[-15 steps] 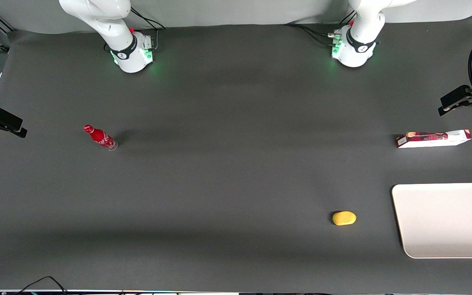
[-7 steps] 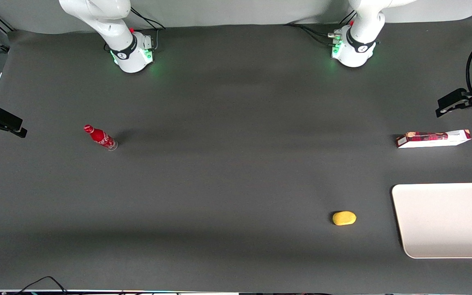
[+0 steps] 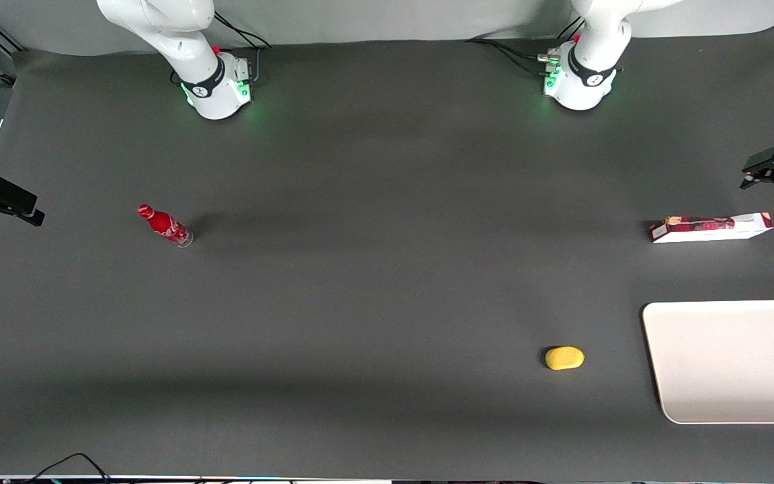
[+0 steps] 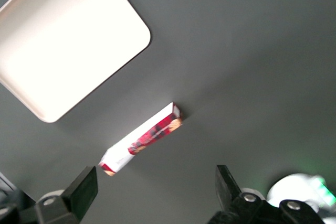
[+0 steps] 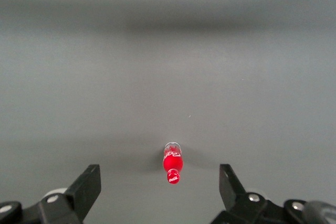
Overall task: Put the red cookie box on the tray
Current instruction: 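Move the left gripper over the red plaid shortbread box, fingers open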
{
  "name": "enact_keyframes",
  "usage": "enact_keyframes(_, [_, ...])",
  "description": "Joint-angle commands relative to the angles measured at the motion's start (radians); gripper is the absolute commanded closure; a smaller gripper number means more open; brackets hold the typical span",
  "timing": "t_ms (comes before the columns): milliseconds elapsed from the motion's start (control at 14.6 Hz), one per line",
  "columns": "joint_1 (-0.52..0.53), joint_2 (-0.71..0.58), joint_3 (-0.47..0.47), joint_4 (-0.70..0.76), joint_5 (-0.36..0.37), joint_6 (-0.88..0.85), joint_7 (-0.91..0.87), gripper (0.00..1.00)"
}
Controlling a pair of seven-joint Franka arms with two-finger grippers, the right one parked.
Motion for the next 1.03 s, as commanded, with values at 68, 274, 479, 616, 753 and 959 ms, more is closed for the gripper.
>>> enact_keyframes(68, [0.006, -0.030, 0.108, -0.145, 0.003, 0.145, 0.418, 0.00])
enact_keyframes(274, [0.006, -0.044, 0.177, -0.251, 0.003, 0.261, 0.603, 0.00])
enact_keyframes(479, [0.006, -0.047, 0.253, -0.386, 0.001, 0.411, 0.789, 0.00])
enact_keyframes(616, [0.006, -0.055, 0.290, -0.489, 0.001, 0.506, 0.860, 0.00])
enact_keyframes(753, [0.006, -0.053, 0.310, -0.584, -0.019, 0.631, 0.932, 0.00])
enact_keyframes(959, [0.026, -0.042, 0.315, -0.739, -0.043, 0.836, 1.004, 0.00])
